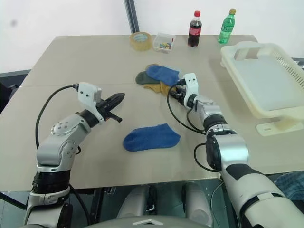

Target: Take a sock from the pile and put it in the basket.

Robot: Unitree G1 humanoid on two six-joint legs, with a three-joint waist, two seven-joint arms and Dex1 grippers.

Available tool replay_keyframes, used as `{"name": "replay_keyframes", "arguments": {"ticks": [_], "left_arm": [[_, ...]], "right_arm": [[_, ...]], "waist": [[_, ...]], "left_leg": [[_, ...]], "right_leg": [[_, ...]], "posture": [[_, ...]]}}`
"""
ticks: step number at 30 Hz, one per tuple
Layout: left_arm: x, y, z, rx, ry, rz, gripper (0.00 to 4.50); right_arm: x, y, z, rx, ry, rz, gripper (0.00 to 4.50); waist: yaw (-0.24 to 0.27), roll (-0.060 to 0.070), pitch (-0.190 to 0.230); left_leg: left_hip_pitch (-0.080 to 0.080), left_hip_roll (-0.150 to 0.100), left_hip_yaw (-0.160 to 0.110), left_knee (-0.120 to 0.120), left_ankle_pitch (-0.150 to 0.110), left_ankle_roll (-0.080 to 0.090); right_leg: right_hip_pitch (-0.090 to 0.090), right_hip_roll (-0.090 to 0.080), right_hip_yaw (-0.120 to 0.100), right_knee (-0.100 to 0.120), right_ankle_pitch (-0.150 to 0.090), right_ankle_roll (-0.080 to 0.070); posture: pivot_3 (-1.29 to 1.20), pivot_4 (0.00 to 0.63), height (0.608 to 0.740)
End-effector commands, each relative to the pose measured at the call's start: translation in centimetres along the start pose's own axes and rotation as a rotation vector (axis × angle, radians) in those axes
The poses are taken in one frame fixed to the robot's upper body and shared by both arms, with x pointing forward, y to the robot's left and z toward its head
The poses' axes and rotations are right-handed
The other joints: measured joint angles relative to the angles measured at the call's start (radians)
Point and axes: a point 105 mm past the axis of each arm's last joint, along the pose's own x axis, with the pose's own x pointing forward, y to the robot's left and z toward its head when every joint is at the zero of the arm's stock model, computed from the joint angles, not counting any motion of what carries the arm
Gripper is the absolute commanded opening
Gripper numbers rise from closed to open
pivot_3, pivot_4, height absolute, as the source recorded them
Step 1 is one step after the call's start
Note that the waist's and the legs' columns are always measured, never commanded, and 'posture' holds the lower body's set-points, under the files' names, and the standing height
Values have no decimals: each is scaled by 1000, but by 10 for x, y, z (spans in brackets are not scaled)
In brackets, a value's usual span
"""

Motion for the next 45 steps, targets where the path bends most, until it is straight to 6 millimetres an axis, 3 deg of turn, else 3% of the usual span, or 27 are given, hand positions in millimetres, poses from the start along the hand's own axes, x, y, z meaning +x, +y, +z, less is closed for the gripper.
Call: {"name": "replay_keyframes", "arguments": {"ticks": [1, 15, 21, 28, 32, 35, 38, 45], "left_arm": [[0, -1, 12, 30, -44, -6, 0], [-8, 0, 10, 24, -51, 25, 0], [-17, -18, 37, -26, -191, -89, 0], [-26, -20, 42, -83, -204, -153, 0], [-28, -16, 41, -81, -189, -155, 1337], [-27, -16, 41, -84, -186, -155, 2508], [-26, -15, 40, -74, -179, -148, 2539], [-24, -10, 38, -57, -178, -109, 2539]], "right_arm": [[2, 1, 18, 78, -61, -12, 2123], [7, 14, 46, 184, -165, 31, 2123], [8, 12, 46, 193, -171, -3, 2123], [8, 11, 49, 190, -176, -4, 2123], [7, 9, 52, 190, -184, -14, 2202], [6, 8, 52, 190, -185, -21, 1495], [6, 7, 53, 193, -186, -24, 131], [7, 11, 58, 179, -198, 3, 53]], "waist": [[0, 0, 0], [0, 0, 1], [1, 0, 1], [0, 0, 1], [0, 0, 1], [0, 0, 1], [0, 0, 1], [0, 0, 1]], "left_leg": [[0, 0, 0, 0, 0, 0], [-1, 0, 1, -7, 1, -1], [-3, 0, 1, -10, 1, -2], [-3, 0, 1, -10, 1, -2], [-3, 0, 1, -10, 1, -2], [-3, 0, 1, -10, 1, -2], [-3, 0, 1, -10, 1, -2], [-3, 0, 1, -10, 1, -2]], "right_leg": [[0, 0, 0, 0, 0, 0], [-1, 0, 0, -6, 0, 0], [-1, 0, -1, -12, 0, 0], [-1, 0, -1, -13, 0, 0], [-1, 1, -1, -13, 0, 0], [-1, 1, -1, -13, 0, 0], [-1, 1, -1, -13, 0, 0], [-1, 1, -1, -13, 0, 0]], "posture": [[0, 150, 740], [0, 150, 740], [0, 150, 740], [0, 150, 740], [0, 150, 740], [0, 150, 740], [0, 150, 740], [0, 150, 740]]}}
